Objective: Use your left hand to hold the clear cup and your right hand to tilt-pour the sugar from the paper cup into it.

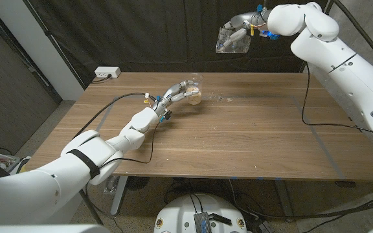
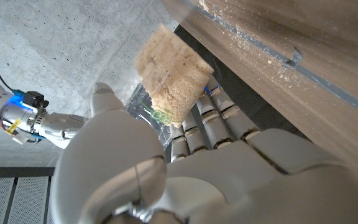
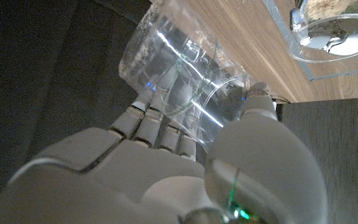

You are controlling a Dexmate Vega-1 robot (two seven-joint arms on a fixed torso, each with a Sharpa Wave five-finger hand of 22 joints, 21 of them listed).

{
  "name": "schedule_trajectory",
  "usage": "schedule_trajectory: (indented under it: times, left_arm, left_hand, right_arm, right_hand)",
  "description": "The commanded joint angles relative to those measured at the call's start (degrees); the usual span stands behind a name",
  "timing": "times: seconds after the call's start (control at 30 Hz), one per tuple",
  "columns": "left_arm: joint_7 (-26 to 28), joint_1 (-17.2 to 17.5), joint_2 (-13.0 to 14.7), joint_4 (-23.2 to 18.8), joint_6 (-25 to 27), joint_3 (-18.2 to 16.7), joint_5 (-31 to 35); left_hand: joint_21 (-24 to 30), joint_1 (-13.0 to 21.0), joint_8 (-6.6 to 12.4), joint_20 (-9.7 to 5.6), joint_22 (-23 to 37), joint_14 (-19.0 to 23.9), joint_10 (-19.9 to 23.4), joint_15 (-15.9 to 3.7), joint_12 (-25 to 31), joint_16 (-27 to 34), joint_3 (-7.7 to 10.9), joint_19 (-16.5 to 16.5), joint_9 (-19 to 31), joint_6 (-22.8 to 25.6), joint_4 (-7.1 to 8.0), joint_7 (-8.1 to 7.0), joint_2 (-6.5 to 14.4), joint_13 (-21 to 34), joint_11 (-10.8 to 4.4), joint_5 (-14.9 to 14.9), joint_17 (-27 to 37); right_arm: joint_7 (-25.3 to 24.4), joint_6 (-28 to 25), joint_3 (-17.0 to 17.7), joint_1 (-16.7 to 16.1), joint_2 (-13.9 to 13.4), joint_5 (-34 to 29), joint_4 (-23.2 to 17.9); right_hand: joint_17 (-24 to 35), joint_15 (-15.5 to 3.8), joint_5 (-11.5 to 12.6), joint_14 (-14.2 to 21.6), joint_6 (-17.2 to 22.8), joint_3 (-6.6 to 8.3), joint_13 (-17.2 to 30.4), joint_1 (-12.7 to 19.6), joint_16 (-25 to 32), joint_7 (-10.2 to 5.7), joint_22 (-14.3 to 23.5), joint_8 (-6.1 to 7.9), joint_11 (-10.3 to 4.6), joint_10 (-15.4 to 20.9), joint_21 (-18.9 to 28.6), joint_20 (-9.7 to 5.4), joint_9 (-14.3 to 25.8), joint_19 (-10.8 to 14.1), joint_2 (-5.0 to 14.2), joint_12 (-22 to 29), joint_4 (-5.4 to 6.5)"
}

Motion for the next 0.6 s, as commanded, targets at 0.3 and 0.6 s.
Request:
schedule_trajectory:
  times: [0.3,0.6]
  left_arm:
    - [0.12,2.14,0.48,-1.65,-4.85,-3.17,-1.29]
    - [0.92,3.75,1.97,-5.24,-5.02,-4.15,-1.26]
  left_hand:
    - [0.23,0.26,0.22,-0.76,0.16,0.75,0.25,-6.67,0.17,-0.27,-0.66,-0.35,-0.01,0.02,0.25,-0.13,0.27,0.11,-0.29,-0.04,0.37]
    - [0.25,0.32,0.26,-0.76,0.15,0.7,0.16,-6.64,0.15,-0.36,-0.78,-0.39,-0.05,0.01,0.3,-0.06,0.38,0.12,-0.18,-0.02,0.44]
  right_arm:
    - [-16.17,-9.32,5.9,-9.45,-3.99,15.78,-3.52]
    - [-25.37,-6.6,8.82,-15.7,-4.78,22.25,-3.94]
  right_hand:
    - [0.42,-9.82,-0.26,1.03,1.15,0.73,0.35,0.63,0.19,0.58,-0.15,0.61,0.58,0.88,0.25,0.23,0.33,0.73,0.44,0.3,0.23]
    - [0.51,-9.75,-0.5,1.18,1.11,0.74,0.3,0.63,0.09,0.73,-0.23,0.53,0.68,1.05,0.36,0.1,0.42,1.11,0.36,0.13,0.21]
